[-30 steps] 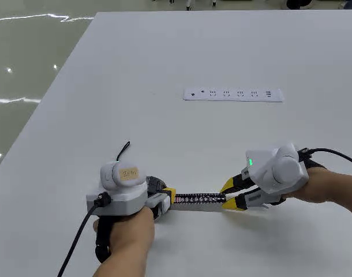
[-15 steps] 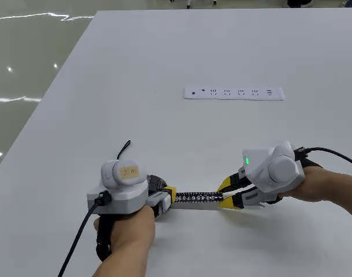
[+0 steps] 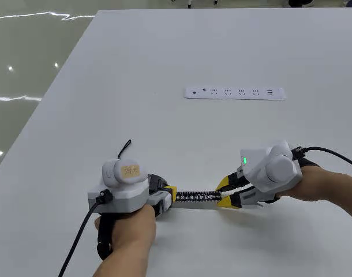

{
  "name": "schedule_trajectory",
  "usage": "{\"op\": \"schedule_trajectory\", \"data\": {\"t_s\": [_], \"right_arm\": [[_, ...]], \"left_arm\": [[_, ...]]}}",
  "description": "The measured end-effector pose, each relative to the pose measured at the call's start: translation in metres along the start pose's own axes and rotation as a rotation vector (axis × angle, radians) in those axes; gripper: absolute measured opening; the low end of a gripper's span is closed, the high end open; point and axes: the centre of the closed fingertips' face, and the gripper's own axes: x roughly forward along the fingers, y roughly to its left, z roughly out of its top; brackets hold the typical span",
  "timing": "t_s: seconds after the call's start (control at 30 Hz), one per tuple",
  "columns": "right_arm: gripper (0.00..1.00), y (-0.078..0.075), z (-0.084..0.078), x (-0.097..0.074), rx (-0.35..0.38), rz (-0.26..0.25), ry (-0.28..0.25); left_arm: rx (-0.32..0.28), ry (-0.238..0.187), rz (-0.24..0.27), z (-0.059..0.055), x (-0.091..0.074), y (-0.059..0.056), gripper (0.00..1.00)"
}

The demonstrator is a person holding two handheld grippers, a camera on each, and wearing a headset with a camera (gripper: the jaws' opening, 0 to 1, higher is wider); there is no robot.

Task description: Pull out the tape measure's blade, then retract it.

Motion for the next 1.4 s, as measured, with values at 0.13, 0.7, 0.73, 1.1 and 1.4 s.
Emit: {"op": "schedule_trajectory", "data": {"t_s": [0.13, 0.7, 0.73, 1.1, 1.4], "right_arm": [[0.14, 0.000, 0.001, 0.002, 0.000, 0.001, -0.003], [0.14, 0.000, 0.010, 0.008, -0.008, 0.004, -0.011], [0.14, 0.000, 0.010, 0.008, -0.007, 0.004, -0.011], [0.14, -0.001, 0.014, 0.012, -0.010, 0.004, -0.013], [0.14, -0.002, 0.016, 0.014, -0.014, 0.006, -0.015]], "left_arm": [[0.002, 0.001, -0.002, 0.000, 0.000, 0.000, 0.61], [-0.005, -0.004, -0.003, 0.000, -0.001, 0.000, 0.61], [-0.004, -0.004, -0.003, 0.000, -0.002, 0.000, 0.61], [-0.008, -0.006, -0.003, 0.000, -0.002, 0.000, 0.61], [-0.009, -0.006, -0.003, 0.000, -0.002, 0.000, 0.61]]}}
